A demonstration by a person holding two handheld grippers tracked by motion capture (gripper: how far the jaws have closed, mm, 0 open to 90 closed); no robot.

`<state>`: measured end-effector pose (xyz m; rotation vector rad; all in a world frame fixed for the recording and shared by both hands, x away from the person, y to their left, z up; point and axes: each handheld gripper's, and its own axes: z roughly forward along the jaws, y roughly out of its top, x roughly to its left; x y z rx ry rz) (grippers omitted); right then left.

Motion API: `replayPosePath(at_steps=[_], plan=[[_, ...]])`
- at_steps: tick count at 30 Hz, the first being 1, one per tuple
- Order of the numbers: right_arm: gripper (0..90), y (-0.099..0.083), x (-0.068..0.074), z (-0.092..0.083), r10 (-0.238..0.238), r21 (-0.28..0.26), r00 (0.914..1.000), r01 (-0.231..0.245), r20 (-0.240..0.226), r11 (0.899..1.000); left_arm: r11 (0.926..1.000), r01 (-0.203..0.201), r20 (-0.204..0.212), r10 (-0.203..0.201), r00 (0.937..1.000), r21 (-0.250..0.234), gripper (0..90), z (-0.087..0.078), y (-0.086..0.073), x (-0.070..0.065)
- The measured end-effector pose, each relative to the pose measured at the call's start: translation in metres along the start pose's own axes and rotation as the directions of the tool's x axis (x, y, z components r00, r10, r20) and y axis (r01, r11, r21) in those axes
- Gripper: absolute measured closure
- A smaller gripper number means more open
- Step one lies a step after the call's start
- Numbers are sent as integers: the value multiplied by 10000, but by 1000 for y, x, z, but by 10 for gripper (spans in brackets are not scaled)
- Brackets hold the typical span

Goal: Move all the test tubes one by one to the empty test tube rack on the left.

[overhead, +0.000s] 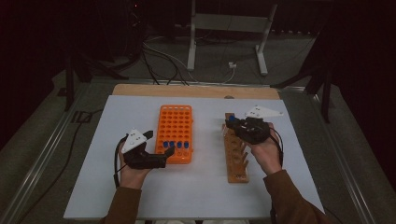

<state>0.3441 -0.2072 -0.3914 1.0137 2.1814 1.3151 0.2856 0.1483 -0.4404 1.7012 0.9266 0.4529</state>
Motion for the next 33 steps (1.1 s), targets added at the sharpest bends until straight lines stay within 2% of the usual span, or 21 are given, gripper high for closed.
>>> replayPosePath(at_steps=[20, 33], plan=[[767, 2, 28, 5, -210, 196, 9953, 230, -947, 9995, 9991, -420, 48, 420, 9991, -65, 8, 6, 5, -13], [767, 5, 51, 7, -481, 314, 9856, 539, -1620, 9981, 9972, -749, 138, 748, 9971, 58, 8, 14, 5, -25]])
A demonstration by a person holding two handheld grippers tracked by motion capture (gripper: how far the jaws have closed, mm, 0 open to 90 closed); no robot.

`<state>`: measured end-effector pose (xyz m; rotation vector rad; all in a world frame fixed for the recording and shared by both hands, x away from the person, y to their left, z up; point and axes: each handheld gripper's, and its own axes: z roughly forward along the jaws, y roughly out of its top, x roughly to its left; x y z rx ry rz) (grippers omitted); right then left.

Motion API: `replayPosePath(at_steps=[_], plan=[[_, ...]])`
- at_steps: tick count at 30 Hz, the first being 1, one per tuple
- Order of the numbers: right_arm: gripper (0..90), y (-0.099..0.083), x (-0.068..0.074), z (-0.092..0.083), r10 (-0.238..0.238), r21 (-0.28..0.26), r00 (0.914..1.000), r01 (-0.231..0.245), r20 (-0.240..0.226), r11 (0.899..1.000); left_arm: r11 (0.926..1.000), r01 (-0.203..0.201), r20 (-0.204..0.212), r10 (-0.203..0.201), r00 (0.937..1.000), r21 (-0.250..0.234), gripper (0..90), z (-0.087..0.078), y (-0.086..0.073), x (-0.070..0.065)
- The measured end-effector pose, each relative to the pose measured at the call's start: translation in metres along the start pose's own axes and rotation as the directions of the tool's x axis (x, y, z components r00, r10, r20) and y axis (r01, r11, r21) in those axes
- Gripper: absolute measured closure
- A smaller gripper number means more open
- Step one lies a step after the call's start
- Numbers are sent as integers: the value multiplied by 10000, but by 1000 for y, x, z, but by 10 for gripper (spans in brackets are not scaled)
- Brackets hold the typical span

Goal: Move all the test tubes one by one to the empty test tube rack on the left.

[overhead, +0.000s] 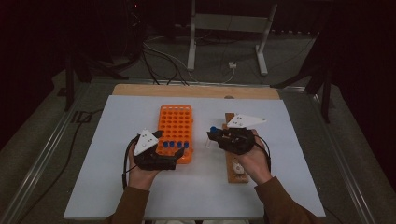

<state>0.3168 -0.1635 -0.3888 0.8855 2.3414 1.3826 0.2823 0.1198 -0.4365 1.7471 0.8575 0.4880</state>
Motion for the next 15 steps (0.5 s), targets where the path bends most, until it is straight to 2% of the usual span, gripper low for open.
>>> replayPosePath(at_steps=[8, 15], plan=[[766, 2, 12, 5, -158, 53, 9991, 160, -385, 9999, 9999, -93, 246, 90, 9997, 111, 21, 6, 0, -9], [767, 4, 25, 9, -239, 20, 9965, 242, -796, 9997, 9984, -544, 400, 537, 9978, 175, 108, 10, 2, -22]])
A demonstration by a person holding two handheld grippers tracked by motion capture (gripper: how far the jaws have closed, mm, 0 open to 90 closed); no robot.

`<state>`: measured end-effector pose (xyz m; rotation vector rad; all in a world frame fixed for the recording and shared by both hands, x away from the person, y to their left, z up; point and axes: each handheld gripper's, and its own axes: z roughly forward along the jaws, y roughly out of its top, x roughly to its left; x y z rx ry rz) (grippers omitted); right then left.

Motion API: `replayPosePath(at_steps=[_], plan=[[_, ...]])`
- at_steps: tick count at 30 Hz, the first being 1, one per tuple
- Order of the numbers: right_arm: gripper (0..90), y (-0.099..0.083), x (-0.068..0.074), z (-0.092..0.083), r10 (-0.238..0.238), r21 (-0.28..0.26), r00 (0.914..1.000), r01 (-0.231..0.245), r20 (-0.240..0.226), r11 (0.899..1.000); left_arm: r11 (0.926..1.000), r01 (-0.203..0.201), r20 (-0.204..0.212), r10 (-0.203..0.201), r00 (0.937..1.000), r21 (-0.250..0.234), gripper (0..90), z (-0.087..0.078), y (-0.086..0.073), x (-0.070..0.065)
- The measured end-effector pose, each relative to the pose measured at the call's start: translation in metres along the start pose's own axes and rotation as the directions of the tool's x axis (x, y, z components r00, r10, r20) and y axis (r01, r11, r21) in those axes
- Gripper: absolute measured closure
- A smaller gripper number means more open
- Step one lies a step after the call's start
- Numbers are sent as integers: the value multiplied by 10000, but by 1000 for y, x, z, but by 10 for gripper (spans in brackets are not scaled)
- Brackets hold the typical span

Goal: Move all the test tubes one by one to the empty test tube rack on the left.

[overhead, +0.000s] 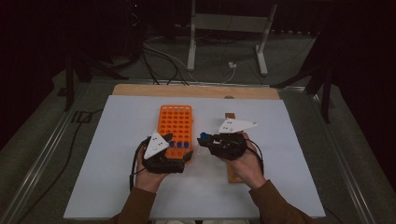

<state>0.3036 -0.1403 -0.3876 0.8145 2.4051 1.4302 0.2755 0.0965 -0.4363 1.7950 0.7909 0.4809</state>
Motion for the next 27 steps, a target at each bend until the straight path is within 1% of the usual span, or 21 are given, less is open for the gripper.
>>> replayPosePath(at_steps=[2, 3, 4, 7, 9, 11, 13, 17, 19, 27], plan=[[766, 1, 3, 1, -11, 10, 10000, 11, -91, 10000, 10000, -83, 36, 83, 10000, -33, 169, 1, 1, -4], [766, 2, 5, 2, -28, 4, 9999, 29, -138, 10000, 9999, -132, 18, 132, 9999, -39, 178, 2, 1, -5], [766, 2, 6, 3, -45, 5, 9998, 45, -171, 10000, 9998, -173, 3, 173, 9999, -84, 209, 2, 1, -7], [766, 4, 9, 5, -62, -15, 9995, 61, -319, 10000, 9993, -318, 109, 320, 9994, -185, 356, 2, 2, -10], [767, 4, 11, 6, -85, -6, 9993, 85, -375, 10000, 9990, -401, 265, 405, 9988, -187, 453, 2, 2, -11], [766, 5, 13, 7, -75, 8, 9991, 75, -423, 10000, 9989, -445, 396, 451, 9982, -166, 528, 2, 2, -12], [766, 6, 14, 8, -91, 10, 9989, 91, -460, 10000, 9988, -463, 505, 470, 9976, -157, 582, 3, 1, -13], [766, 6, 15, 10, -123, 35, 9987, 125, -500, 9999, 9983, -566, 725, 576, 9957, -157, 666, 3, 1, -14], [766, 6, 15, 10, -136, 33, 9986, 138, -510, 9999, 9977, -660, 765, 670, 9948, -148, 706, 3, 1, -14], [767, 6, 16, 10, -154, 63, 9983, 158, -558, 9999, 9960, -868, 874, 882, 9923, -188, 778, 3, 0, -17]])
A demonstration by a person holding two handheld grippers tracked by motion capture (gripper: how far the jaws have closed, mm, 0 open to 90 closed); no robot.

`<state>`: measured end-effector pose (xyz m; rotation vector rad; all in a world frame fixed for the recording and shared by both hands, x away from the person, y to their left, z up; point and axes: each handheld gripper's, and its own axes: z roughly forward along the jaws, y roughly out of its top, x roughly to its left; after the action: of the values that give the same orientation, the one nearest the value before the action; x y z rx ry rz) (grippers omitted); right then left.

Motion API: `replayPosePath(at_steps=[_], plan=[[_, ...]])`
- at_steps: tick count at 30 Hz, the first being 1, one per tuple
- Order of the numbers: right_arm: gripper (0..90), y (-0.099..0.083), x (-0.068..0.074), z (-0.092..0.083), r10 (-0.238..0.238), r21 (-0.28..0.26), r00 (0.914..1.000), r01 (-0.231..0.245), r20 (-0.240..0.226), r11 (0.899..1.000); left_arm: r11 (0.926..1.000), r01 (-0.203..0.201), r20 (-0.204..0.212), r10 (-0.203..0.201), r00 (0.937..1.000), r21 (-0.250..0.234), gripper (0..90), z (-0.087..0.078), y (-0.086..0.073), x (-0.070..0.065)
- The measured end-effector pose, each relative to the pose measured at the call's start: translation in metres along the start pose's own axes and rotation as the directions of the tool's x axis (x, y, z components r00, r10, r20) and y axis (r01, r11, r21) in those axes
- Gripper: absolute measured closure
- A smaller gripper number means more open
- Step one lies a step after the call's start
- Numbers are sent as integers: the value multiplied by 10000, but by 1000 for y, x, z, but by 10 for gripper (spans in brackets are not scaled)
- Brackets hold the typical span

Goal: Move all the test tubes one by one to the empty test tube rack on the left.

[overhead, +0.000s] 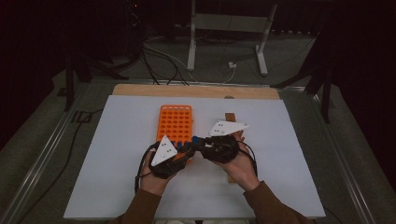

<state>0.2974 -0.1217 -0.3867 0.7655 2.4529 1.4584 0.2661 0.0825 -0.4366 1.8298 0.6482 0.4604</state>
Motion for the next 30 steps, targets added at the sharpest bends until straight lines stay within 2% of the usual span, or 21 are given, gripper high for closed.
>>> replayPosePath(at_steps=[6, 13, 16, 19, 26, 30], plan=[[741, 0, 0, 0, -41, -37, 10000, 41, -4, 10000, 10000, 36, 48, -36, 10000, -32, 785, -1, 0, 1], [521, 0, -1, -4, -85, -179, 9999, 87, 124, 9998, 9995, 308, -20, -308, 9995, -44, 784, -3, -2, 6], [458, 0, -1, -6, -79, -259, 9998, 84, 207, 9996, 9990, 435, -12, -435, 9991, -102, 784, -4, -3, 9], [385, 0, -1, -8, -228, -421, 9987, 247, 454, 9988, 9987, 486, -82, -487, 9988, -173, 784, -7, -3, 12], [170, -3, -5, -13, -180, -650, 9949, 245, 988, 9976, 9981, 573, -167, -577, 9982, -227, 784, -12, -4, 17], [129, -7, -11, -17, -86, -723, 9909, 185, 1341, 9972, 9980, 588, -180, -592, 9981, -210, 784, -16, -4, 20]])
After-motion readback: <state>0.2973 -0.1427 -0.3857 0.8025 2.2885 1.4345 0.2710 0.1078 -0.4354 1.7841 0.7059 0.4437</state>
